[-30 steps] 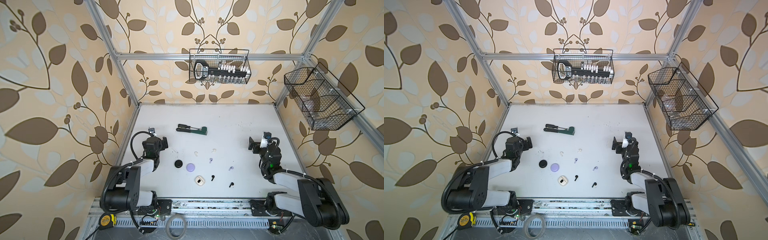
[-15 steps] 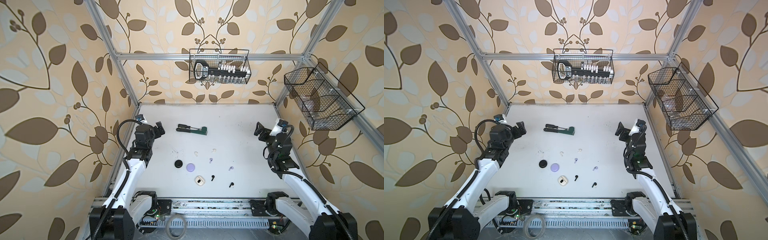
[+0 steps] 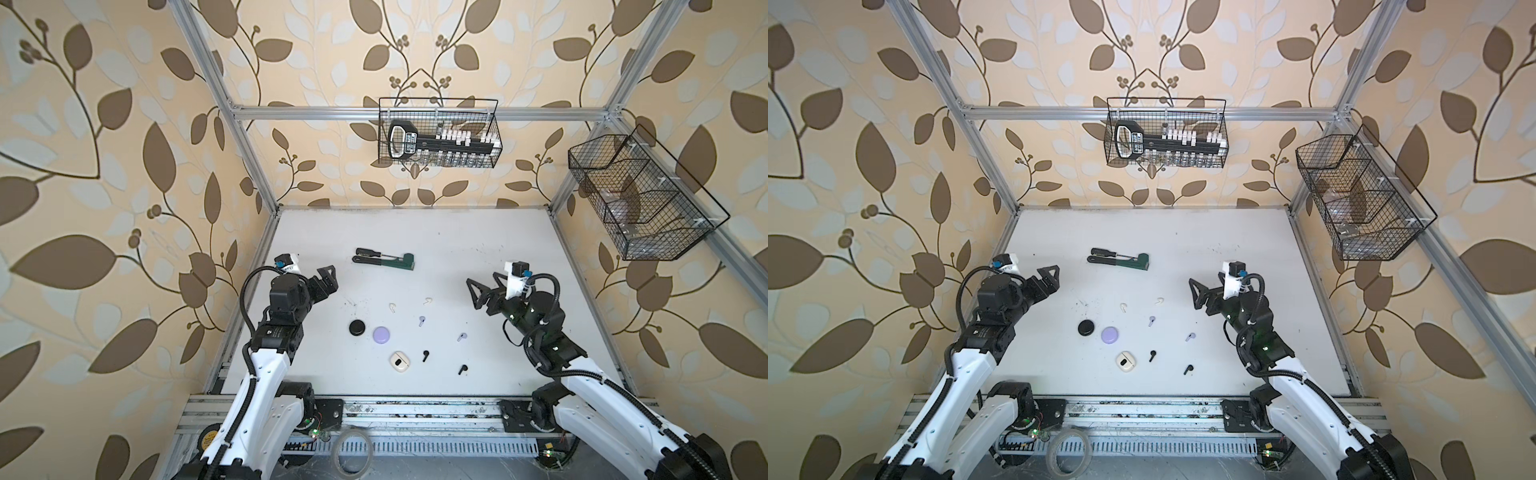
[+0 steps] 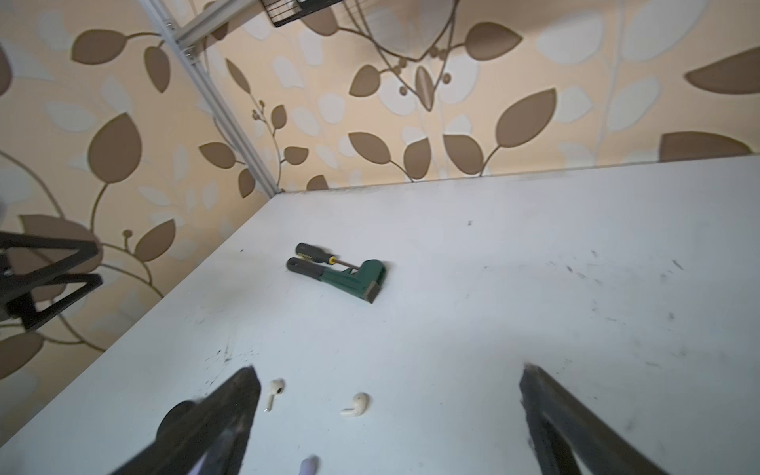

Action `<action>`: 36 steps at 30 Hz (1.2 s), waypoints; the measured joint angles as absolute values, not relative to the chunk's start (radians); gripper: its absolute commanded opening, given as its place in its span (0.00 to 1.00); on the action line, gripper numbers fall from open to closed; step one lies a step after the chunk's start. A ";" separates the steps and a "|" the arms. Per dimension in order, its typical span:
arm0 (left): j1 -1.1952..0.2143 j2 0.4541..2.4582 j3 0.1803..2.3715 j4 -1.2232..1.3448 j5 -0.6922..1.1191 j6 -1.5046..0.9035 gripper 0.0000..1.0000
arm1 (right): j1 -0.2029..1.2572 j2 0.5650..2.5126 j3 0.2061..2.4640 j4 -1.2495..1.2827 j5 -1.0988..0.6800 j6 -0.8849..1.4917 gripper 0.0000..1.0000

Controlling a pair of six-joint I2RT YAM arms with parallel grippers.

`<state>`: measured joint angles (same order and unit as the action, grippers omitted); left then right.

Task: Insert wireless bluetooth earbuds into charging case
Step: Pick up the charging case from the bottom-center of the table.

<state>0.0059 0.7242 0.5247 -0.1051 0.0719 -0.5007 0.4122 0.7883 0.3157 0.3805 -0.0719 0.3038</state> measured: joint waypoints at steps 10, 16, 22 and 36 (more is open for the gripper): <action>0.006 0.548 0.467 -0.110 0.032 -0.583 0.99 | 0.795 0.953 0.308 0.435 0.011 0.213 0.90; 0.006 0.612 0.470 -0.110 0.118 -0.583 0.99 | 0.974 1.140 0.307 0.525 0.128 0.237 0.90; 0.006 0.649 0.508 -0.171 0.078 -0.632 0.99 | 1.038 1.283 0.307 0.583 0.174 0.288 0.89; 0.006 0.635 0.554 -0.219 0.046 -0.702 0.99 | 1.235 1.362 0.379 0.550 0.300 0.386 0.92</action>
<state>0.0059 0.6350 0.5541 -0.2188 0.0456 -0.7021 1.2350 1.3617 0.3794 0.5503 0.3004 0.3862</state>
